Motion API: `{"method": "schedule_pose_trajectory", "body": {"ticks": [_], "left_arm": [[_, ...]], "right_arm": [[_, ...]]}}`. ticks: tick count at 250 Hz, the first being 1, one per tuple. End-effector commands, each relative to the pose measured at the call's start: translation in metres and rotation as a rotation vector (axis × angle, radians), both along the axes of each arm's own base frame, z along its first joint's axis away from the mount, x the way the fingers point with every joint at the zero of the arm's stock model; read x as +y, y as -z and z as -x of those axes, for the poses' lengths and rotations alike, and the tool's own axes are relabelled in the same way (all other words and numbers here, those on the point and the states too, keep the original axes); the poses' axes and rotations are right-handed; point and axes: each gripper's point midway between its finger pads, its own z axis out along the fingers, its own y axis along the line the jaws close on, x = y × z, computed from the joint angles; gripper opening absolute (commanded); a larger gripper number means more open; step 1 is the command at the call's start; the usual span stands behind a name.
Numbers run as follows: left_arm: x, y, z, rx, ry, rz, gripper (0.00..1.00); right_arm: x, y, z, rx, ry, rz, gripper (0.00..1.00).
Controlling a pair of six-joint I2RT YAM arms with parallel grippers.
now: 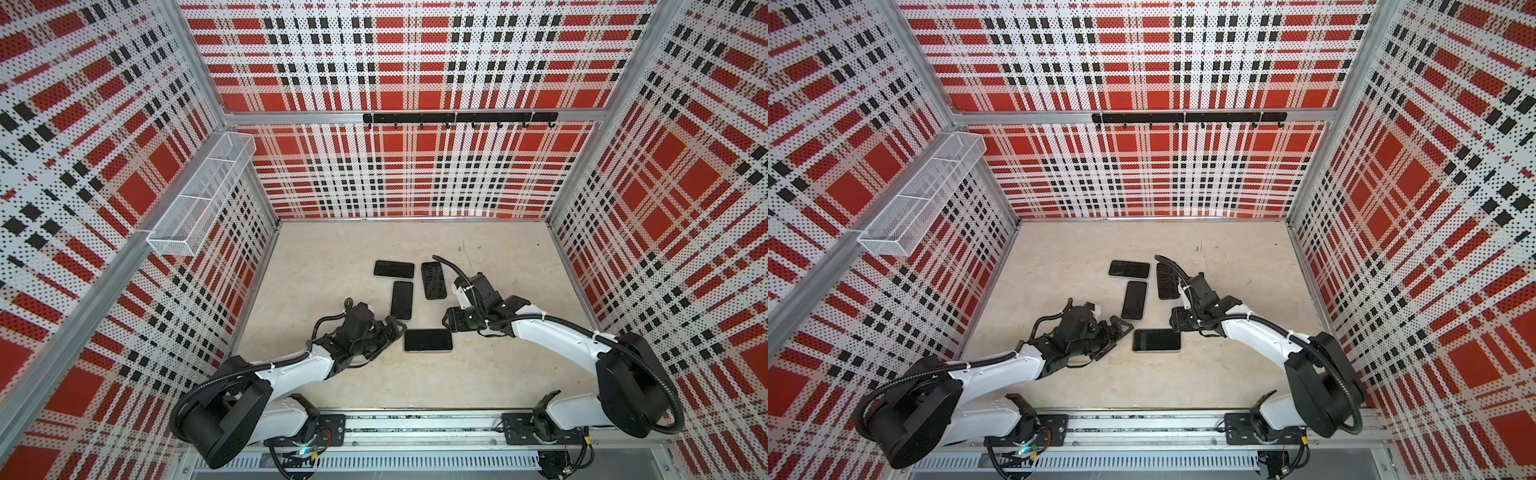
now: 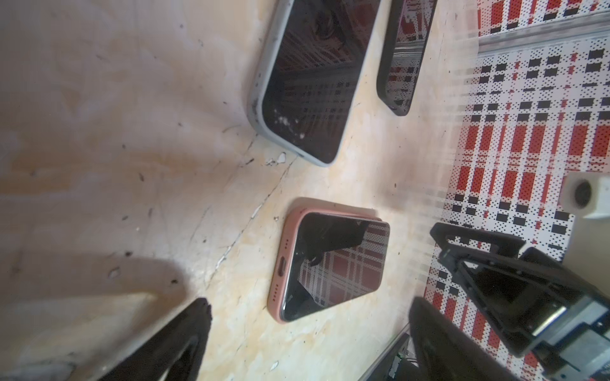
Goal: Put the phone into the phone case
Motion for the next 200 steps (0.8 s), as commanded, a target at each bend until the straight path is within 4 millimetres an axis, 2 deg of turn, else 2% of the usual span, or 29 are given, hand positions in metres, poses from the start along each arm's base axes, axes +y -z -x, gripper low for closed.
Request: {"method": "schedule_pose_trajectory", "body": {"ticks": [1, 52, 112, 150, 200], "left_arm": [[-0.008, -0.003, 0.000, -0.022, 0.035, -0.007, 0.92], [-0.023, 0.009, 0.002, 0.007, 0.091, -0.040, 0.86], [-0.037, 0.019, -0.003, 0.025, 0.120, -0.057, 0.79], [-0.038, 0.026, -0.006, 0.033, 0.119, -0.077, 0.66], [-0.034, 0.042, -0.004, 0.064, 0.121, -0.132, 0.53]], "right_arm": [[-0.010, 0.005, 0.012, 0.012, 0.016, 0.013, 0.52], [-0.013, 0.027, 0.030, 0.064, 0.029, -0.027, 0.45], [-0.004, 0.046, 0.031, 0.093, 0.011, -0.063, 0.44], [0.005, 0.049, 0.029, 0.090, -0.019, -0.094, 0.40], [0.009, 0.054, 0.030, 0.092, -0.048, -0.097, 0.34]]}}
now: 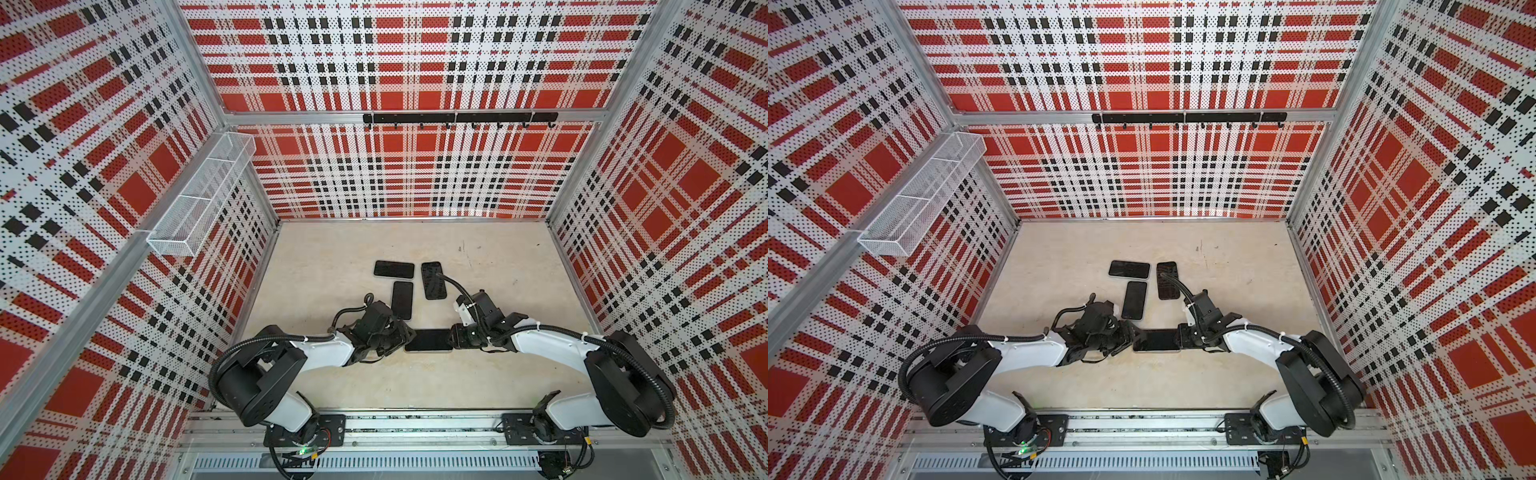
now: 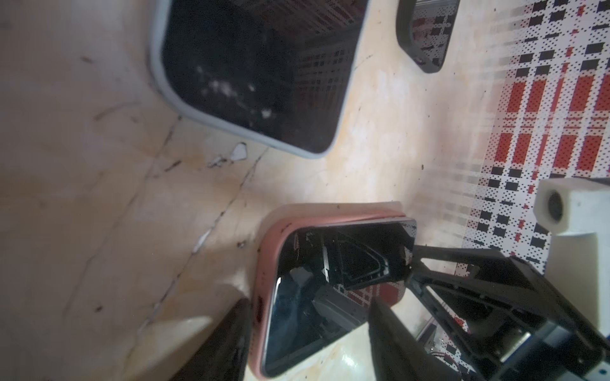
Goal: Put the phone into the phone case
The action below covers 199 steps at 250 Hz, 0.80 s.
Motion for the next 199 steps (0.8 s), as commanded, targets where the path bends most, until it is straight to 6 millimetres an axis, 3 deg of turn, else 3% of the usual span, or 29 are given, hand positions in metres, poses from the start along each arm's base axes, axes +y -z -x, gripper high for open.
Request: {"method": "schedule_pose_trajectory", "body": {"ticks": [1, 65, 169, 199], "left_arm": [[0.003, 0.016, 0.002, 0.021, 0.007, -0.064, 0.53], [0.000, 0.031, 0.006, 0.051, 0.042, -0.104, 0.46], [0.001, 0.030, 0.006, 0.043, 0.041, -0.118, 0.46], [0.002, 0.024, 0.006, 0.032, 0.036, -0.109, 0.54]], "right_arm": [[0.009, 0.001, -0.003, -0.028, -0.036, -0.032, 0.34], [0.018, 0.008, -0.002, -0.044, -0.091, -0.035, 0.20], [0.031, 0.026, 0.006, -0.030, -0.148, -0.015, 0.18], [0.027, 0.019, 0.004, -0.028, -0.111, -0.004, 0.20]]}}
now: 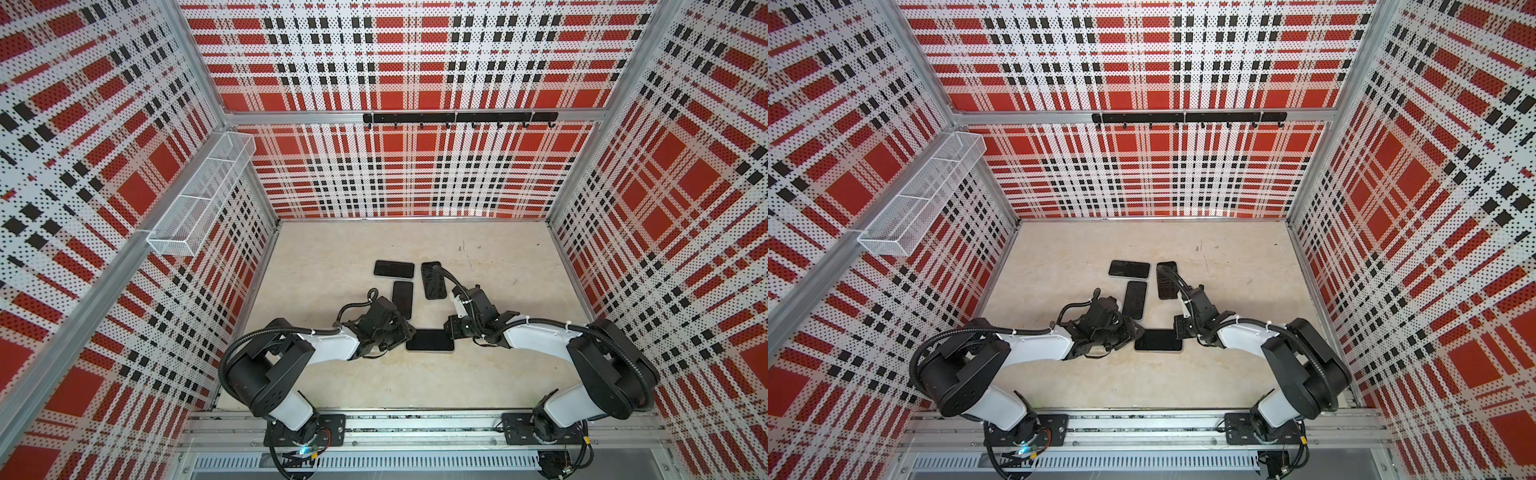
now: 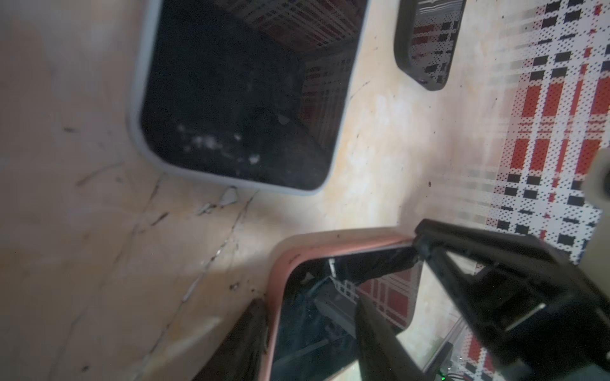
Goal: Put the phone into the phone case
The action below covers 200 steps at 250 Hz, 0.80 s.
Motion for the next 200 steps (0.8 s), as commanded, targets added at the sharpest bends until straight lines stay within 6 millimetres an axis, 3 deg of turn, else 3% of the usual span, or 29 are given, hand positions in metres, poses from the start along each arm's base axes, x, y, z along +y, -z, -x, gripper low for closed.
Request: {"method": "schedule_pose_trajectory", "body": {"ticks": [1, 72, 108, 162, 200], "left_arm": [[0.008, 0.021, 0.019, 0.063, 0.022, -0.066, 0.55], [0.012, -0.004, 0.018, 0.015, 0.022, -0.062, 0.61], [0.017, -0.007, 0.022, 0.016, 0.026, -0.080, 0.62], [0.013, -0.006, 0.028, 0.030, 0.072, -0.073, 0.62], [0.008, -0.004, 0.027, 0.039, 0.091, -0.070, 0.62]], "right_arm": [[0.009, 0.011, 0.036, 0.114, -0.082, -0.008, 0.21], [-0.021, -0.057, 0.029, -0.040, 0.028, 0.004, 0.46], [-0.037, -0.080, 0.040, -0.052, 0.087, -0.026, 0.58], [-0.031, -0.063, 0.078, 0.125, 0.154, -0.214, 0.62], [-0.023, -0.046, 0.090, 0.199, 0.198, -0.362, 0.62]]}}
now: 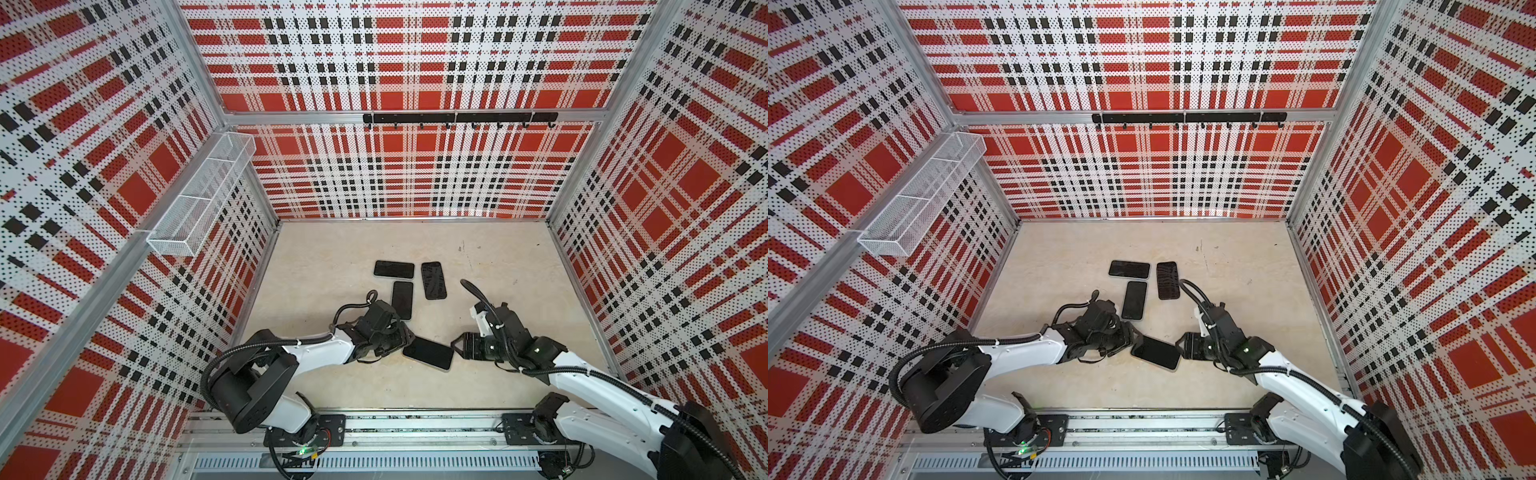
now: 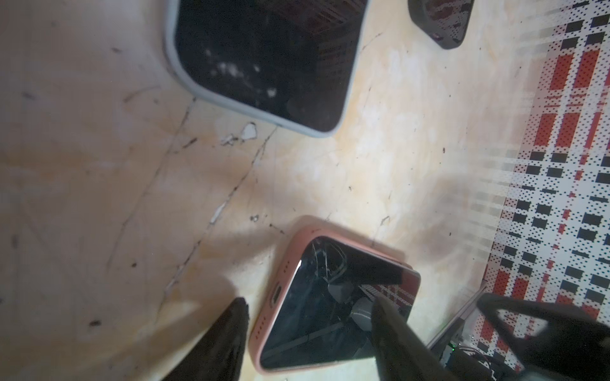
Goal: Put the phone into the phone case
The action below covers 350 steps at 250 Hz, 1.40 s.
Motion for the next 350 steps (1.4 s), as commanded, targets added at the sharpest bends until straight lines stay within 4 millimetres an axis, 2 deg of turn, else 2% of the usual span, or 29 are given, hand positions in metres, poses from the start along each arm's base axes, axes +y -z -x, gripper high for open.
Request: {"method": "schedule_pose_trajectory", "body": {"ticks": [1, 49, 120, 141, 169, 195, 242, 291, 318, 350], "left_arm": [[-0.003, 0.004, 0.004, 0.010, 0.038, -0.013, 0.62], [-0.007, 0.004, 0.004, 0.012, 0.032, -0.007, 0.62], [-0.014, 0.009, 0.009, 0.022, 0.021, -0.005, 0.62], [-0.015, 0.011, 0.010, 0.027, 0.021, -0.004, 0.62], [-0.018, 0.012, 0.011, 0.029, 0.025, 0.002, 0.62], [-0.021, 0.011, 0.013, 0.029, 0.030, 0.006, 0.62], [-0.022, 0.012, 0.019, 0.031, 0.033, 0.008, 0.62], [-0.021, 0.015, 0.026, 0.037, 0.032, 0.012, 0.62], [-0.020, 0.016, 0.028, 0.036, 0.027, 0.013, 0.62], [-0.017, 0.018, 0.029, 0.039, 0.020, 0.009, 0.62]], "right_arm": [[0.014, -0.001, 0.006, 0.068, 0.056, -0.168, 0.62], [0.023, 0.007, 0.005, 0.098, 0.078, -0.256, 0.60], [0.029, 0.026, 0.008, 0.134, 0.056, -0.195, 0.41], [0.030, 0.029, 0.008, 0.136, 0.057, -0.194, 0.42], [0.033, 0.030, 0.008, 0.135, 0.052, -0.207, 0.52], [0.039, 0.029, 0.004, 0.126, 0.042, -0.231, 0.54], [0.055, 0.014, -0.010, 0.060, 0.020, -0.309, 0.55], [0.076, -0.027, -0.023, -0.051, -0.064, -0.414, 0.54], [0.079, -0.040, -0.026, -0.094, -0.085, -0.425, 0.54], [0.073, -0.048, -0.029, -0.143, -0.064, -0.416, 0.50]]}}
